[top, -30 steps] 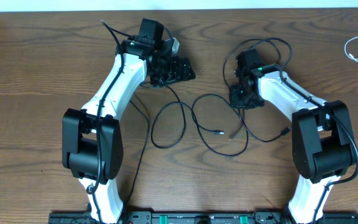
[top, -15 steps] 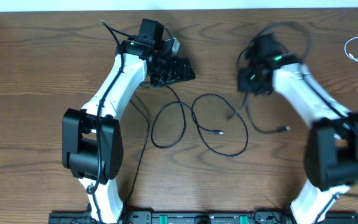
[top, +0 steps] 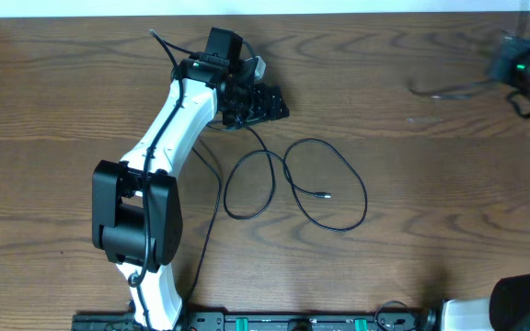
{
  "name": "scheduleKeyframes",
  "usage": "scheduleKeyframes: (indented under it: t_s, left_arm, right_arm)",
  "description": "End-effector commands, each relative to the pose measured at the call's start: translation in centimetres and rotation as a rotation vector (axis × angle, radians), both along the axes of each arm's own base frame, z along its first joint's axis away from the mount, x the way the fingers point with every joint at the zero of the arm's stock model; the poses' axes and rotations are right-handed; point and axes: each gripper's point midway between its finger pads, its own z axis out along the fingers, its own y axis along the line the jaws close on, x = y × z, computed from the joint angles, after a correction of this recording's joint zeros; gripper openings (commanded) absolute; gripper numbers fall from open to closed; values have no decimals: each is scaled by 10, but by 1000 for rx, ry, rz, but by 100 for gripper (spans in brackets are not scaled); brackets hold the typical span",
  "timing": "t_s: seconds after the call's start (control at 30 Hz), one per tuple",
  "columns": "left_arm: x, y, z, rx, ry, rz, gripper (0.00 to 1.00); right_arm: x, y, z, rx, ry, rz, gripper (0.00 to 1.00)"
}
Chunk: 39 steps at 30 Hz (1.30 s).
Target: Untangle cables
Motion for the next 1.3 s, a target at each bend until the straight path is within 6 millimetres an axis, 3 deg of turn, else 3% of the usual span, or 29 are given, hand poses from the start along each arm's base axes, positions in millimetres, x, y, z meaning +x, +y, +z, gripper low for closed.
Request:
scheduleKeyframes:
  t_s: [0.0,0.13,0.3,0.53,0.6,0.63,0.77,0.8,0.9,1.0,1.13,1.27]
  left_arm:
    - [2,1,2,6,-13,-4,80]
    - [2,2,2,6,-12,-3,81]
    - [2,1,2,6,-12,-4,80]
    - [2,1,2,6,-13,-4,80]
    - [2,1,3,6,-12,-4,80]
    - [1,1,2,7,-9,-4,80]
    - [-2,6,-1,38,6,4,81]
    - [-1,10,-3,57,5,11,80]
    - [5,24,-9,148,-24,40,81]
    - [14,38,-2,232,-96,48,80]
    - [20,61,46,325,-240,111,80]
    - [13,86,119,383,-426,205,81]
  right_arm:
    - [-26,-63,-3,-30,29,-232,1]
    - [-44,-111,-2,-53,19,-375,1]
    - [-52,-159,-11,-50,-8,-491,1]
    - [-45,-198,-69,4,66,-538,1]
    - [-39,-207,-84,-6,79,-547,16]
    - [-38,-209,-89,-8,85,-551,31]
    - [-35,-208,-95,13,88,-536,95]
    - [-32,-205,-93,27,78,-520,99]
    - [-20,-187,-82,77,33,-418,99]
    - [-9,-163,-59,111,-27,-290,99]
    - [-9,-136,-23,117,-93,-222,99]
    - [-17,-113,5,108,-124,-184,99]
